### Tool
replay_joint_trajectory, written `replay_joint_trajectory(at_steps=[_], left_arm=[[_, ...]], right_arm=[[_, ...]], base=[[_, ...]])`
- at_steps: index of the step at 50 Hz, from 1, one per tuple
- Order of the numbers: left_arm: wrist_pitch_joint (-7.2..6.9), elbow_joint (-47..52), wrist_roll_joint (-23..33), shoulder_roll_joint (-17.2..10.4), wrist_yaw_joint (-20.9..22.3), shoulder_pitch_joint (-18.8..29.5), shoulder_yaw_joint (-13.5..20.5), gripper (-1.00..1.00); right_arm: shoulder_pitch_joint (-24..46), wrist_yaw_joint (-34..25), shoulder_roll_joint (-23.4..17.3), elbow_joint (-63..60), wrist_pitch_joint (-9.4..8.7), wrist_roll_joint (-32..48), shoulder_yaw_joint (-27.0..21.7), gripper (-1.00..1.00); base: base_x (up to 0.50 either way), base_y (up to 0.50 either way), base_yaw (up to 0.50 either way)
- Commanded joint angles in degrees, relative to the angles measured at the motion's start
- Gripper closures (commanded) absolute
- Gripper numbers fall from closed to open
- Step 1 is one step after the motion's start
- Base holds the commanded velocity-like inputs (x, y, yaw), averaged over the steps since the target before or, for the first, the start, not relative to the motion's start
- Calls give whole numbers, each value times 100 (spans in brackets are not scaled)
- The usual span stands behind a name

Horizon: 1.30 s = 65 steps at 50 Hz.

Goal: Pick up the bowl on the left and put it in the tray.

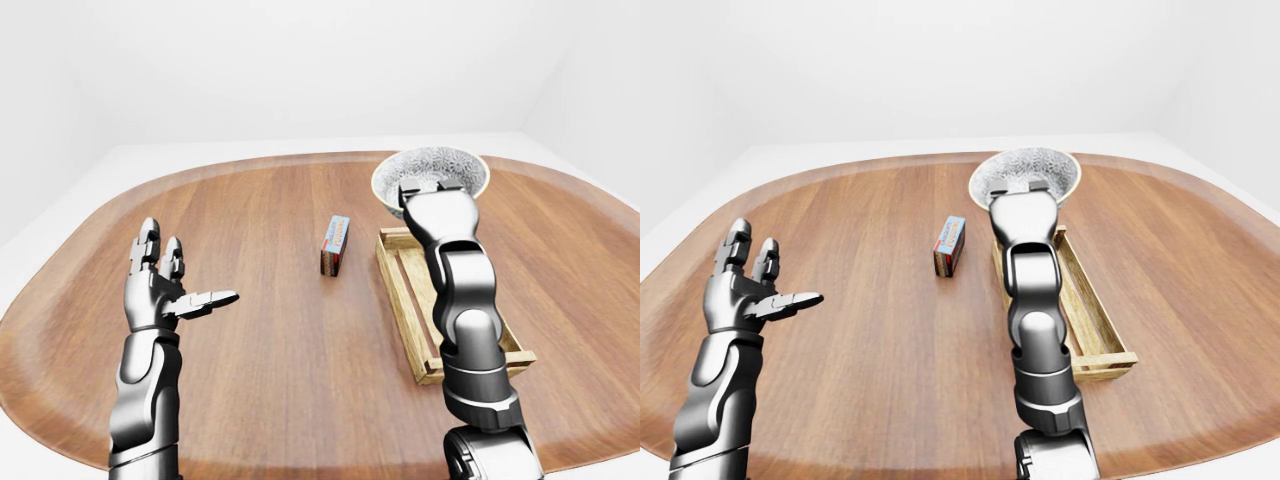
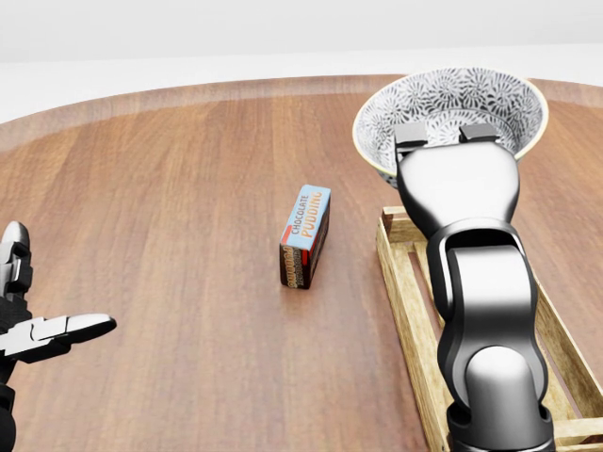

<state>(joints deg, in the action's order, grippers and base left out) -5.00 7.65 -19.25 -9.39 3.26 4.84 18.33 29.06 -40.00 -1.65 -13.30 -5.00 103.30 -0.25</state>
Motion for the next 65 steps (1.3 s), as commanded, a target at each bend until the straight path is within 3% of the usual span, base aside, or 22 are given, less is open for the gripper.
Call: replay_joint_trajectory(at_steps=[1, 13, 38, 65], left_arm=[[0, 41, 4, 9, 1, -27, -2, -100], [0, 38, 26, 19, 2, -24, -10, -100], [0, -30, 58, 34, 16, -30, -39, -100], [0, -82, 109, 54, 26, -40, -76, -100]], right_arm=[[-114, 0, -242, -6, 0, -215, -208, 100], [-422, 0, -543, 82, 0, -640, -389, 100], [-1253, 0, -586, 309, 0, -1438, -430, 100], [-1064, 0, -964, 808, 0, -2095, -577, 100]], base=[[0, 0, 0], [0, 0, 0], [0, 0, 0], [0, 0, 0]])
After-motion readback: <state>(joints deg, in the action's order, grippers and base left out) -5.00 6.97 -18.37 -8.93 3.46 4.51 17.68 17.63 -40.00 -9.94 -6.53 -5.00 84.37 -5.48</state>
